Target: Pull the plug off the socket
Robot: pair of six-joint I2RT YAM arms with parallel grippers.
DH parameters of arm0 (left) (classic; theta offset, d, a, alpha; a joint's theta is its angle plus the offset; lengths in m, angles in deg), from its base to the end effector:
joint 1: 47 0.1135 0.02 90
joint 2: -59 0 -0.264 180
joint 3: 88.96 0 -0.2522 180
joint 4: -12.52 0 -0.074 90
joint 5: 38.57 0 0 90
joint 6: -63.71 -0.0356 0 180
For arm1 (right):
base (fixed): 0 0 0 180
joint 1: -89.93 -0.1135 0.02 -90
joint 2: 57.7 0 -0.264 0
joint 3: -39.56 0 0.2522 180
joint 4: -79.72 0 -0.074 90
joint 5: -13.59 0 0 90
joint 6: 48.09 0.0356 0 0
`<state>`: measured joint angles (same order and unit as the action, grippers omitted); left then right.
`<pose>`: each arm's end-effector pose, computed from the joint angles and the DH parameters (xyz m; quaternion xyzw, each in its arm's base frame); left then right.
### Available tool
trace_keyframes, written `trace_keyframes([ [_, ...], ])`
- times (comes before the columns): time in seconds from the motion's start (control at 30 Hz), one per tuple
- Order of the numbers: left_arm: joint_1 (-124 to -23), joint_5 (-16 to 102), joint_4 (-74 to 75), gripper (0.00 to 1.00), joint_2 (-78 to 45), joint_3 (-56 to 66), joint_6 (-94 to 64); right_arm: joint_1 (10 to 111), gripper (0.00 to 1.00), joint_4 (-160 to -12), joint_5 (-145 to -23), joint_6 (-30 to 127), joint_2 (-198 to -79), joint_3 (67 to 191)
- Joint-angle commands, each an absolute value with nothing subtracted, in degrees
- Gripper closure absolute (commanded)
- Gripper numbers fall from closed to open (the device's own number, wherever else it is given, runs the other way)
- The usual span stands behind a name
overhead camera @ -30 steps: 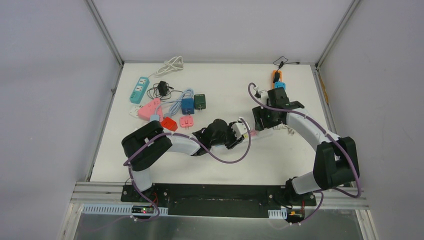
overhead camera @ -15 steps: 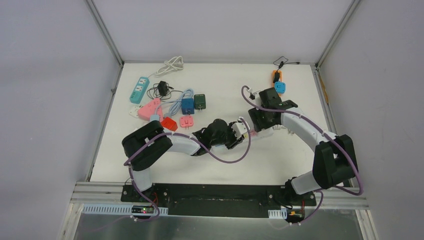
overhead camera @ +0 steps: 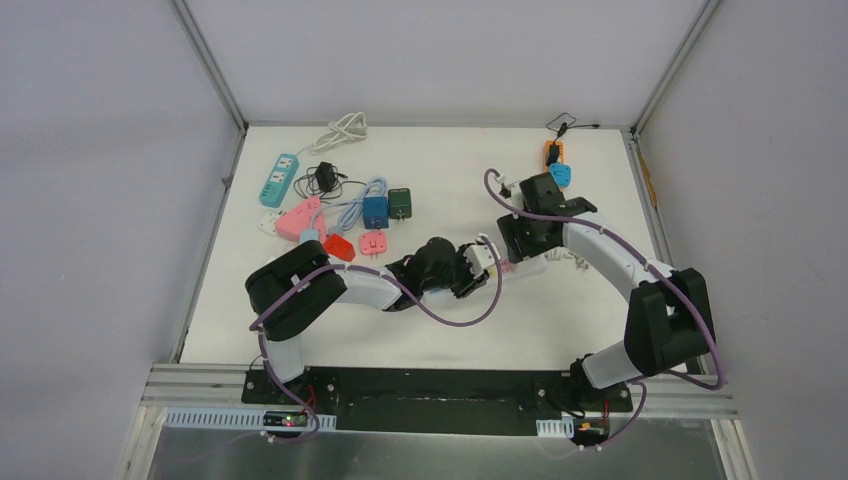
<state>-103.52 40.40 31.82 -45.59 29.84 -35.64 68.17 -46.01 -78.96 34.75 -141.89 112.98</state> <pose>0.1980 -0.3117 0.1513 0.4980 0.6726 -0.2906 0.4640 0.2662 0.1080 0.2297 -0.2484 0.9440 0.0490 0.2115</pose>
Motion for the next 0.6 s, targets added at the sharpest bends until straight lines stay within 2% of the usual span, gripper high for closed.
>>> trace_keyframes([
  [0.0,-102.82,39.45,24.27,0.63,-49.10,30.69,-33.68,61.30,1.00,-43.37,-78.71,33.84,-142.77,119.86],
  [0.2,-102.71,39.44,24.13,0.63,-49.14,30.78,-33.59,61.13,1.00,-43.10,-69.42,28.57,-142.31,118.63],
  [0.3,-102.67,39.09,24.17,0.63,-49.51,30.63,-33.42,62.13,1.00,-43.45,-68.60,27.62,-140.59,116.90],
  [0.37,-102.68,38.89,24.20,0.63,-49.67,30.61,-33.35,63.87,1.00,-43.22,-73.99,29.52,-139.48,116.36],
  [0.5,-102.63,38.86,24.33,0.63,-49.66,30.74,-33.32,66.85,1.00,-42.75,-96.94,35.47,-139.33,116.12],
  [0.57,-102.57,38.95,24.63,0.64,-49.44,31.07,-33.26,66.86,1.00,-42.72,-104.08,37.40,-139.60,116.70],
])
